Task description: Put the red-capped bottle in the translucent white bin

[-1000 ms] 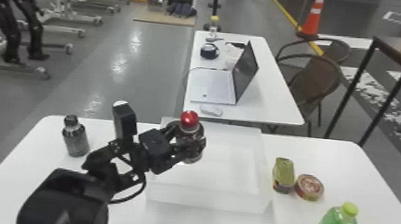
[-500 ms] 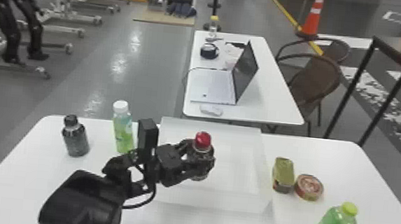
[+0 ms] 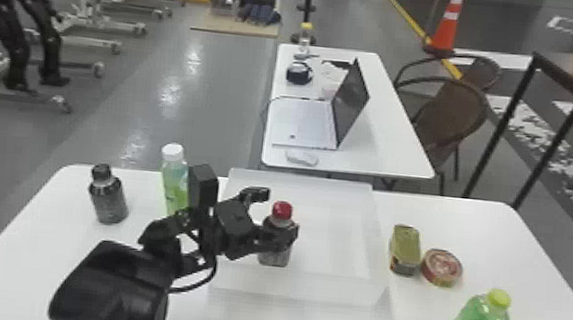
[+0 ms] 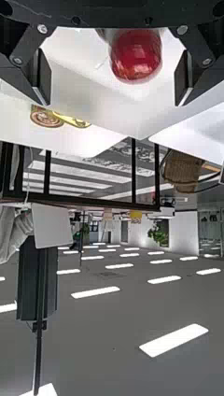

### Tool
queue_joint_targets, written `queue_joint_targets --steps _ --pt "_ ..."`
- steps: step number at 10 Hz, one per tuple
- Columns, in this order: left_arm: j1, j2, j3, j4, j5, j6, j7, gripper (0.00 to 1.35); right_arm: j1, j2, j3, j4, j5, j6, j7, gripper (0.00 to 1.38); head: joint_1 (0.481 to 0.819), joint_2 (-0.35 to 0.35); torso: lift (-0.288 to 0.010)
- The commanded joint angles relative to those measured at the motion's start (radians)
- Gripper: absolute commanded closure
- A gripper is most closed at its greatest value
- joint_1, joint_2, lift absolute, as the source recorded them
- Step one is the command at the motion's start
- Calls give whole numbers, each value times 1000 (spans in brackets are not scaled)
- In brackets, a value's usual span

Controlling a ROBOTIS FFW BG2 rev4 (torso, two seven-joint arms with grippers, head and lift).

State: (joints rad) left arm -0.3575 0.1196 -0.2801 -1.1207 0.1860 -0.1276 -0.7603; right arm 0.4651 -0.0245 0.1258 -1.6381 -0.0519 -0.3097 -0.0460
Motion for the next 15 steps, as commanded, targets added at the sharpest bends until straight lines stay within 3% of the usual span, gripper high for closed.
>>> queue_joint_targets --steps 1,3,5,6,8,9,12,15 --pt "6 -1 13 -2 9 -20 1 150 1 0 0 0 -2 -3 0 203 549 0 -100" --pt "64 2 87 -113 -20 -9 9 180 3 0 0 -2 0 -3 0 203 549 0 -100" --pt "230 11 256 -301 -60 22 35 180 3 0 0 -3 1 -3 0 203 549 0 -100" --pt "344 -6 371 -407 -95 36 65 180 6 0 0 -6 4 -3 0 203 549 0 -100" --pt "531 -93 582 -522 -114 32 157 180 12 0 -2 -12 6 -3 0 203 549 0 -100" --pt "598 -122 653 -550 -120 14 182 180 18 -3 -3 -19 6 -3 -2 203 549 0 -100" --pt "733 -122 720 -564 -126 -95 297 180 29 -8 -3 -25 3 -3 -11 203 549 0 -100" --pt "778 -122 745 -525 -149 -214 357 180 35 -11 -3 -29 1 0 -17 203 549 0 -100"
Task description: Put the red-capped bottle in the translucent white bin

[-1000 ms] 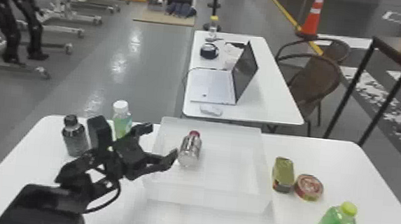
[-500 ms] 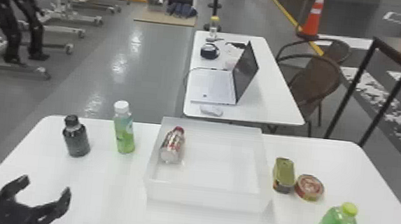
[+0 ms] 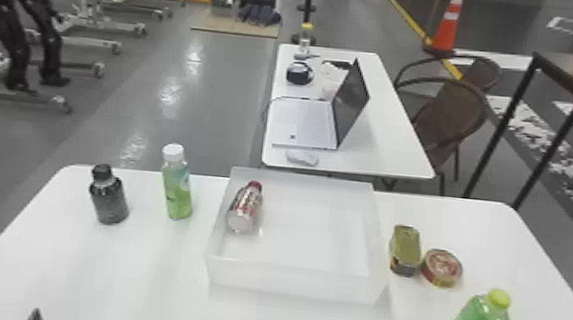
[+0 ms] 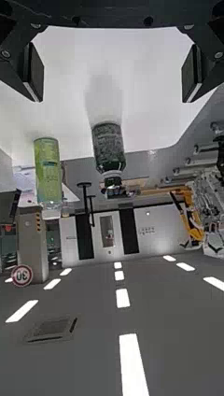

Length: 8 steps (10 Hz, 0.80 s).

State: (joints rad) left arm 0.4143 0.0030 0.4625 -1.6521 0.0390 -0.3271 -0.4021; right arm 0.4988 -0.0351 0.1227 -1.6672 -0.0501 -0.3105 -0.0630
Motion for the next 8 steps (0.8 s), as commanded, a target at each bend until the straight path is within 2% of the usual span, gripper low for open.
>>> queue_joint_targets --steps 1,8 --pt "14 -6 1 18 2 -24 8 180 1 0 0 -2 -1 1 0 203 549 0 -100" --pt "17 -6 -27 40 27 -32 9 180 3 0 0 -3 -1 1 0 203 549 0 -100"
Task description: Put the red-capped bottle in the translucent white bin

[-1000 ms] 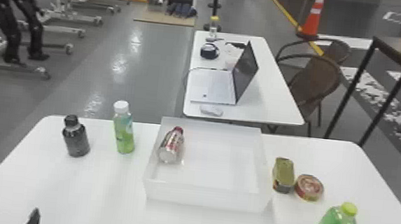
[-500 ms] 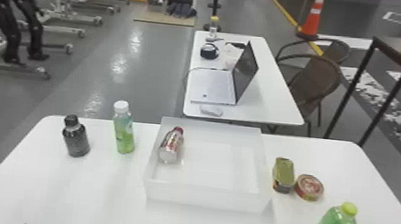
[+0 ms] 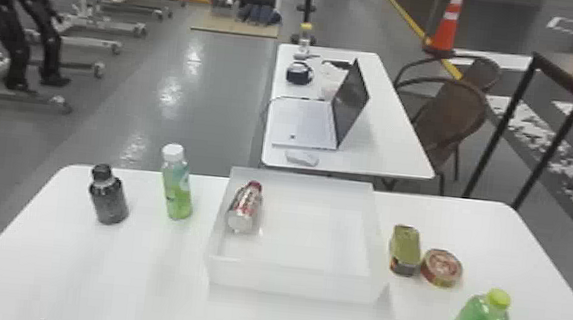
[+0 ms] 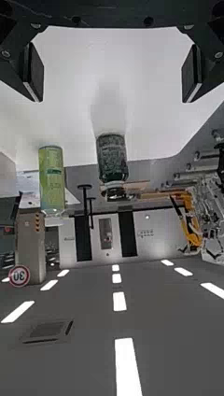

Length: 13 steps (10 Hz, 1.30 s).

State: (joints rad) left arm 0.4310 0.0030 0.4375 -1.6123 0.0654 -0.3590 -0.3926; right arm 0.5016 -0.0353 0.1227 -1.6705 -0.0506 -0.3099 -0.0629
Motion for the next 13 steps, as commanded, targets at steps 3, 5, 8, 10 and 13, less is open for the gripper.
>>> queue_joint_targets --steps 3,5,8,10,13 --pt "2 -6 -8 3 5 3 0 180 0 0 0 0 0 0 0 203 549 0 -100" --pt "2 -6 -14 6 11 6 0 180 1 0 0 0 0 0 0 203 549 0 -100" --pt "3 -6 -25 8 16 8 0 180 0 0 0 0 0 0 0 203 549 0 -100" --pt "2 -6 -28 8 16 8 0 180 1 0 0 0 0 0 0 203 549 0 -100" --pt "2 -6 -28 11 19 3 0 180 0 0 0 0 0 0 0 203 549 0 -100"
